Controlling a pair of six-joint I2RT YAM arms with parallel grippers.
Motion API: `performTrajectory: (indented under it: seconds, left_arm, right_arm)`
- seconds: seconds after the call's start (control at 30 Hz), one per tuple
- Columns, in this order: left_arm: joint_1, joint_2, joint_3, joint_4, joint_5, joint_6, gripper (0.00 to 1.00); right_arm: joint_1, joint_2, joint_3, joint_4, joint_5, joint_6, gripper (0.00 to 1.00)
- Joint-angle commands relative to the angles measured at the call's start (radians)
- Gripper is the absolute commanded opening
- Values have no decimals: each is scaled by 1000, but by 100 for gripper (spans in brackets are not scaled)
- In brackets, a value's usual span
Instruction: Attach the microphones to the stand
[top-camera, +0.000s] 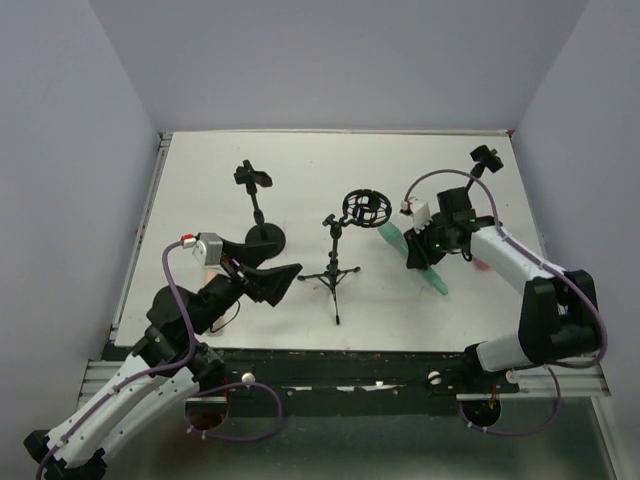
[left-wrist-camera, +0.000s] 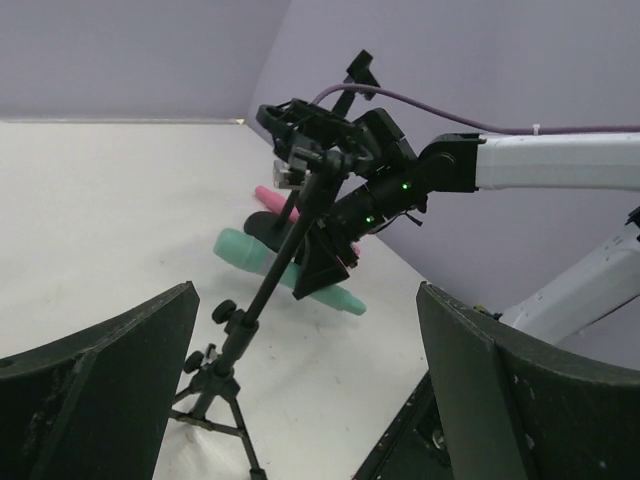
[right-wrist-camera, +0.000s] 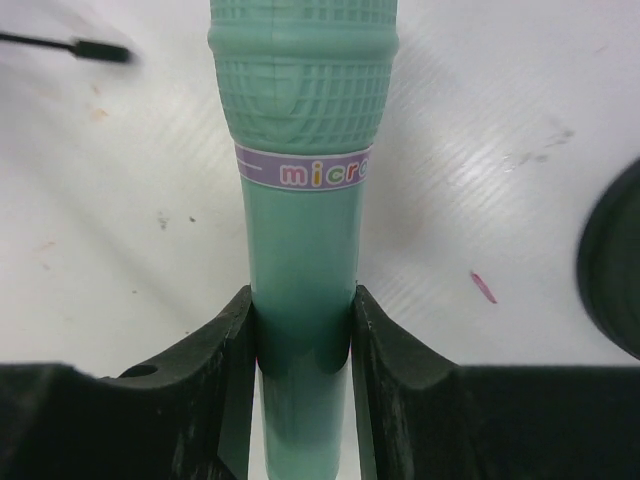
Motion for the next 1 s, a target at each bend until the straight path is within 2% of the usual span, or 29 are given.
performTrajectory:
  seconds: [0.0,0.1,0.2,0.5,0.6,0.73,0.87,0.97]
  left_arm:
    - [3,43,95,69,118,-56,99]
    - [3,106,176,69,168,-54,98]
    - [3,192,265,78,222,-51,98]
    - [3,494,504,189,325,-136,98]
    - [3,626,639,140,357,-149,98]
    - [1,785,799,61,373,-174,98]
    - [-6,874,836,92,334,-203,98]
    - [-26,927,842,149,311,-214,97]
  right_arm:
    - [-55,-212,46,-34,-211,13,15]
    - [-58,-321,61,-49,-272,32,15]
    - [-61,-357,133,-110,-284,30,15]
    - [-63,-341,510,-227,-185,44,15]
    - [-63,-323,612,-257,-289,52,15]
    - [-63,-295,707,-307,-523,81,15]
    - [-63,-289,739,-287,-680,151,15]
    - [-63,-286,733,-253,-737,211,15]
